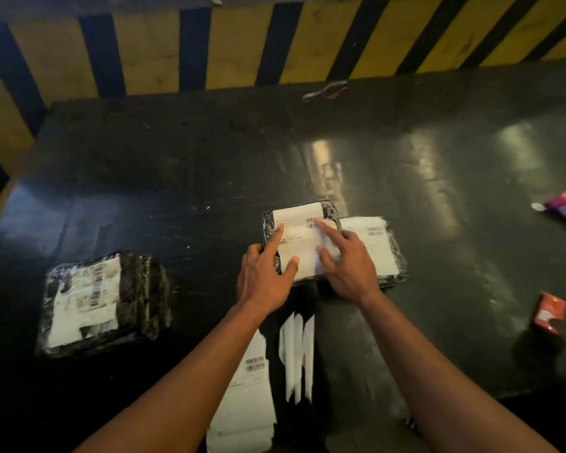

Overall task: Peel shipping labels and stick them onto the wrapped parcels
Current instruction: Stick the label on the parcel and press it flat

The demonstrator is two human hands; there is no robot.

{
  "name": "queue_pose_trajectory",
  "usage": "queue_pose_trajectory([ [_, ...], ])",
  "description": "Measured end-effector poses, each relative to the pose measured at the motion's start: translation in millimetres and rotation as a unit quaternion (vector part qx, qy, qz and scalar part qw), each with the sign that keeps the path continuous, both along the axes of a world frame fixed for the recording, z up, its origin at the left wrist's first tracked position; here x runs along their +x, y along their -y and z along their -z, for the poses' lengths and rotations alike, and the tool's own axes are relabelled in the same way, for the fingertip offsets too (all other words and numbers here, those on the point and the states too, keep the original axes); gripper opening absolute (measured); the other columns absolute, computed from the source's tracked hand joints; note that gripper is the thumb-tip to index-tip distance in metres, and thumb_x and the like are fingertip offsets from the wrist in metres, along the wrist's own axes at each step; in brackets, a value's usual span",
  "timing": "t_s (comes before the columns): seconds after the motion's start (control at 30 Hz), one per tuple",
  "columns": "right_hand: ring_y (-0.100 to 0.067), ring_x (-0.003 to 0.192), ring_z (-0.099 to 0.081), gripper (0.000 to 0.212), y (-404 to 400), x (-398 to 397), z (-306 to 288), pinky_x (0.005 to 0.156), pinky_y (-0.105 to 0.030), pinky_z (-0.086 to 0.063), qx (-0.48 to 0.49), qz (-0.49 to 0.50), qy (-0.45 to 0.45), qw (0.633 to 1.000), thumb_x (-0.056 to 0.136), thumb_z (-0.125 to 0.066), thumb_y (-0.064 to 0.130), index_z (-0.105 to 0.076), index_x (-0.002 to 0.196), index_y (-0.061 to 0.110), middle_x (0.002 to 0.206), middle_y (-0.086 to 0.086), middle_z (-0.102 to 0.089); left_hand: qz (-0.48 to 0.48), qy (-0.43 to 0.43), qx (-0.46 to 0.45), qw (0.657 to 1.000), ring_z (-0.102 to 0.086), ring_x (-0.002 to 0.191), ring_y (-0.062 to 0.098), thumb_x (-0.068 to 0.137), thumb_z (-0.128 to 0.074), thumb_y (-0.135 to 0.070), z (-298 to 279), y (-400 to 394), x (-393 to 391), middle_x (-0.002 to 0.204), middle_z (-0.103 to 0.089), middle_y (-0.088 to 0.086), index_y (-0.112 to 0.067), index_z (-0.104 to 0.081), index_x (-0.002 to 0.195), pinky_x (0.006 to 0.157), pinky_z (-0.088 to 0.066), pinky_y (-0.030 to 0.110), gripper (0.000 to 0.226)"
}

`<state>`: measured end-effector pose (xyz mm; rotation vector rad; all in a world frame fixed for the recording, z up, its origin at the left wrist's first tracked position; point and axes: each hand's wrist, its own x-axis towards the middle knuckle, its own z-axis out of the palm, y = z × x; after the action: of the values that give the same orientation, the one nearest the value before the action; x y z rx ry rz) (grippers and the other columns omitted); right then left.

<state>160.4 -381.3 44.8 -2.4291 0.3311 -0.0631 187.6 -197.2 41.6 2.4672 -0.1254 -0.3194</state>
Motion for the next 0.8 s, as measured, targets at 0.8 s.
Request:
queue_pose_trajectory([
  [0.8,-0.035,0.138,-0.040,0.046,89,-39,8,0.105,-0.054,-0.042,-0.118,0.038,0.049,0.991,0.099,-0.055,0.038,-0.054,0.145,0.029,0.153,-0.012,-0.045,0.075,-0.025,-0.048,0.996,-0.052,0.129,0.017,0.096,-0.062,-0.053,2,49,-16,0.149,-0.042,-0.001,-0.050,-0.022,0.158,0.104,-0.051,0.044,0.073],
])
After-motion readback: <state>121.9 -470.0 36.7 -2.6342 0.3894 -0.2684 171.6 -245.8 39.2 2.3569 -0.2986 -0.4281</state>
